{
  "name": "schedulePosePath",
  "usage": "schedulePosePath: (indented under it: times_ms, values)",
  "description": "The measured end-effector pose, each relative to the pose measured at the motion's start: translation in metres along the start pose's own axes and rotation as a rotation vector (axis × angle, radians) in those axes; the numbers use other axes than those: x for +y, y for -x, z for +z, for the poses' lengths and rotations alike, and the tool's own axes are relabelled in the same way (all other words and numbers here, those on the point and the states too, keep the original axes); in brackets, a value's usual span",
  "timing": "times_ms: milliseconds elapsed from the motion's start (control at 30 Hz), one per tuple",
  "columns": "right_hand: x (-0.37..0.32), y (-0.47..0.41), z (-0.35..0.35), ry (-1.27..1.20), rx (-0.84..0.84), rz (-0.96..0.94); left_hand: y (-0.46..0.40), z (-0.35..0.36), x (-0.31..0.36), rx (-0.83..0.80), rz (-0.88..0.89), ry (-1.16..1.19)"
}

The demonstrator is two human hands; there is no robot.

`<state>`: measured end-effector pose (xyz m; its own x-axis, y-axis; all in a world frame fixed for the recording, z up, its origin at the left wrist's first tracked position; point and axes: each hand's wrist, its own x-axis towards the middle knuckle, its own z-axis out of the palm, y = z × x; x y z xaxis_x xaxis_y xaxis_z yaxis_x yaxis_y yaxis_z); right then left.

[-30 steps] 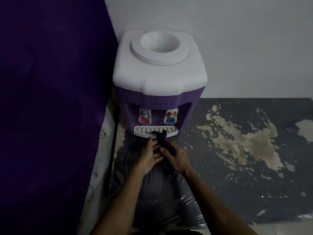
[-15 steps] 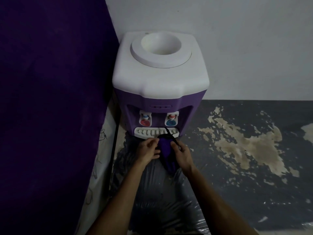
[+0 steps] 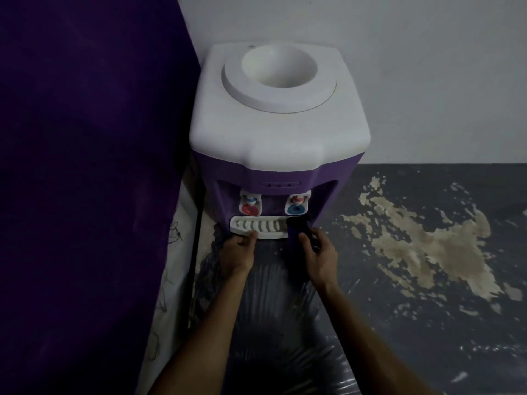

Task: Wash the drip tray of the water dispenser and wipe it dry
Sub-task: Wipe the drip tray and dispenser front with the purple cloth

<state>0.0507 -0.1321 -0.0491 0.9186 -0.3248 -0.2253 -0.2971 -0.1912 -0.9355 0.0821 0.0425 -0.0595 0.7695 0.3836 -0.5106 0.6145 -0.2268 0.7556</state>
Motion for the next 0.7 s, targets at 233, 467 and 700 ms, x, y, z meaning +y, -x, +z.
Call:
schedulePosePath:
  times_ms: [233,467,700]
  values:
    - [-0.003,-0.019,0.019,-0.05,0.054,0.059,-0.012,0.004,0.013,-0.092,-0.172,0.314]
    - [0.007,-0.021,0.031,-0.025,0.105,0.161,-0.013,0.002,0.017,-0.182,-0.28,0.442]
    - [0.003,-0.011,0.034,0.255,0.056,-0.129,-0.02,0.01,0.01,-0.189,-0.28,0.521]
